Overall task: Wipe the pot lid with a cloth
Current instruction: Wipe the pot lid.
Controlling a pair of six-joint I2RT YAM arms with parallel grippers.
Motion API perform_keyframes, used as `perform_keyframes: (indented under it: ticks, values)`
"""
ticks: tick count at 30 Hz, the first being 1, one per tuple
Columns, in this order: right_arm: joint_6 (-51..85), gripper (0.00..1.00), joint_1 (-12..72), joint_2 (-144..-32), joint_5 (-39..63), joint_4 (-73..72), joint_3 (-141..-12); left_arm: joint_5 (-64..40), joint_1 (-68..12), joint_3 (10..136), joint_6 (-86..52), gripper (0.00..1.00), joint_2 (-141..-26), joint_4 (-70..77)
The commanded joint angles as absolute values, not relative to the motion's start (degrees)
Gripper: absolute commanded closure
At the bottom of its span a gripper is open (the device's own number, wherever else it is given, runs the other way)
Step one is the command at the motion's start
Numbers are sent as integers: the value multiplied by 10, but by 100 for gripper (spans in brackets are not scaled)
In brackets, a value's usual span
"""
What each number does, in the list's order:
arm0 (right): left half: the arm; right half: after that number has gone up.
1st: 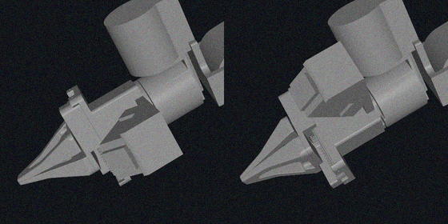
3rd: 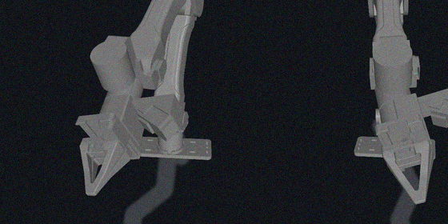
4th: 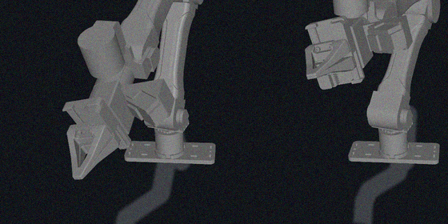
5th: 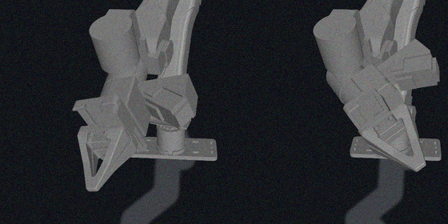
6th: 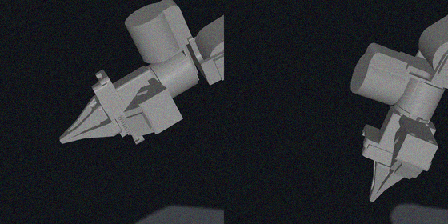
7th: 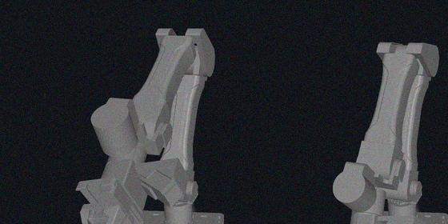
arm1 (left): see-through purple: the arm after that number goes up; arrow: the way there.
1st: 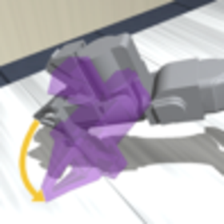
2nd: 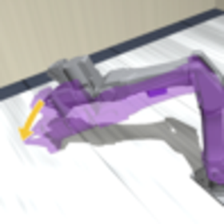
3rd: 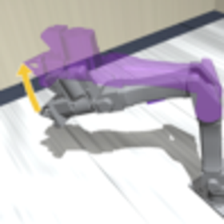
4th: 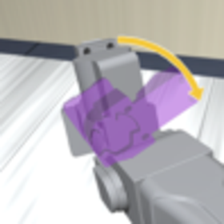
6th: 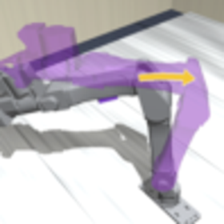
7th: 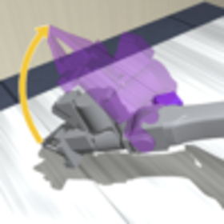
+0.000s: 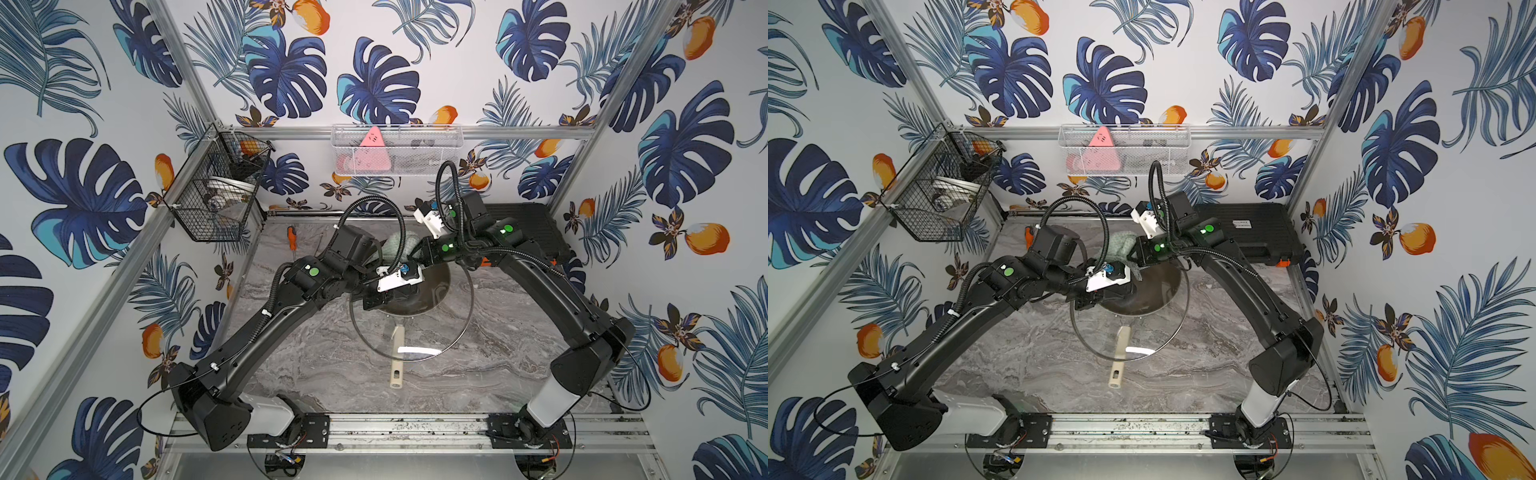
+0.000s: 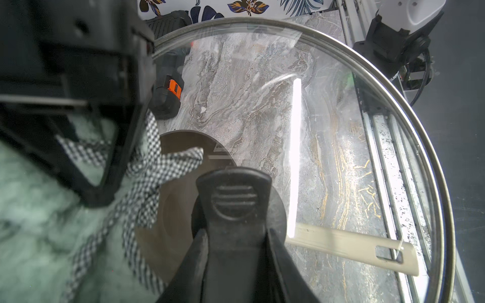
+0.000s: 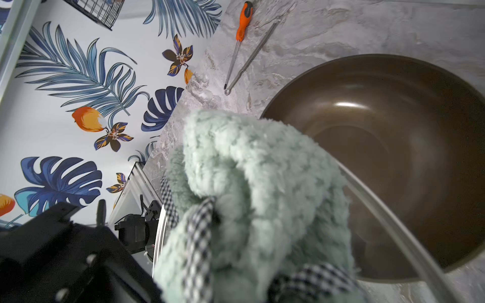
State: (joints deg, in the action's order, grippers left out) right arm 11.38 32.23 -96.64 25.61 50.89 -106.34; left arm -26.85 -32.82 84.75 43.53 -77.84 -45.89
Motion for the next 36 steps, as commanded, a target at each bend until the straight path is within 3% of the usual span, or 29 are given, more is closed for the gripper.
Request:
perform_keyframes:
  ticks: [1,16,36]
  values:
    - [101,100,309,-951,239,538,-1058,-278,-328,851,440,100,-768,-390]
    - [101,100,301,-883,203,566,-1021,-267,-326,857,435,100,-765,-392]
    - [72,100,315,-1019,341,561,-1131,-272,-326,884,463,100,-786,-410]
